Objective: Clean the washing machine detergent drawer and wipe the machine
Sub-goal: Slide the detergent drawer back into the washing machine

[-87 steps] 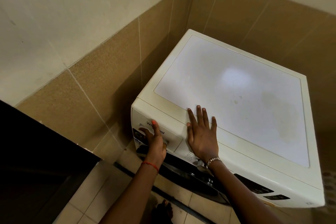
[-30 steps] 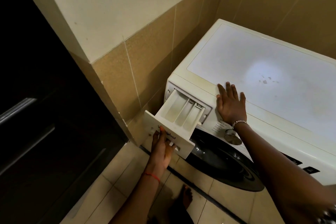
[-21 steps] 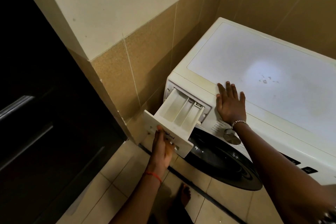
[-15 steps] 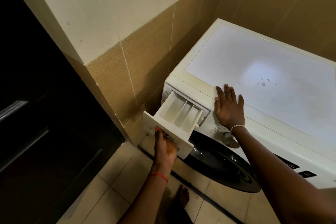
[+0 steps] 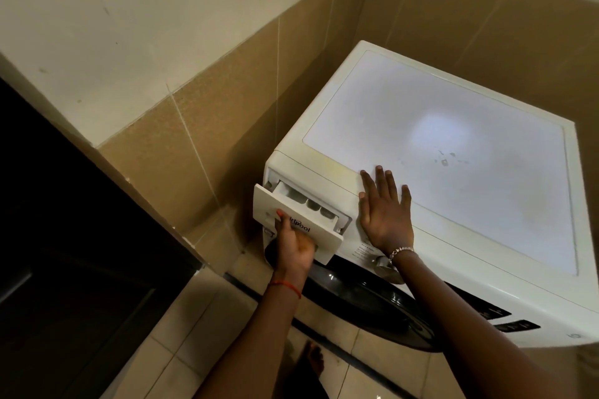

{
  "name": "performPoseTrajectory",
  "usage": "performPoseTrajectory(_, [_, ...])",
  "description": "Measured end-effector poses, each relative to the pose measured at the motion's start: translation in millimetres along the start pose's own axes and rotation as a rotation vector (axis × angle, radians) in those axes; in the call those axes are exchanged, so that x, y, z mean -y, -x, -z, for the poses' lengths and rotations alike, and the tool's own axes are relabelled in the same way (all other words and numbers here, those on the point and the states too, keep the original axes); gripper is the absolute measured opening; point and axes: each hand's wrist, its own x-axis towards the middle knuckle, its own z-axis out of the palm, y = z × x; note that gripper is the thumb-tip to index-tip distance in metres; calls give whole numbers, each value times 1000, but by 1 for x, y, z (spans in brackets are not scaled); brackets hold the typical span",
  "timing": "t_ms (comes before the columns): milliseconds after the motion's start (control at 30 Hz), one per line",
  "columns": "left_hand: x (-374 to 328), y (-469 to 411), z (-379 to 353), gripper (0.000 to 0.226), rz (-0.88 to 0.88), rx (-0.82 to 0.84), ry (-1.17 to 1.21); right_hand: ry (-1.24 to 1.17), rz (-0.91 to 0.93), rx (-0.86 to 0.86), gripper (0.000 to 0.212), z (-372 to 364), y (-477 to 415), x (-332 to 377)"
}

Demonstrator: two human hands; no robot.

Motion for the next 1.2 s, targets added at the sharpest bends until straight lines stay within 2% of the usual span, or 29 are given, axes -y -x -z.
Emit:
performPoseTrajectory(367, [14,-41,-25,44,-37,41,-22,-3,4,-20,69,-5,-2,-1])
performPoseTrajectory(600, [16,-59,-16,38,-23,-5,-62,-22,12,-29,67,-5,-2,-1])
performPoseTrajectory(767, [15,-52,-18,49,-37,14,-103,-17,10,-22,68,-5,-2,-1])
performPoseTrajectory(900, [11,-37,-25,45,-70,29,-106,-10,9,-13,72,-4,-1,0])
performPoseTrajectory(1000, [9,-23,-11,48,-68,3,-144,2,8,-2,74,-3,-2,-1])
performPoseTrajectory(1200, [-3,3,23,51,-30,12,-69,16,9,-5,76,-2,-1,-2])
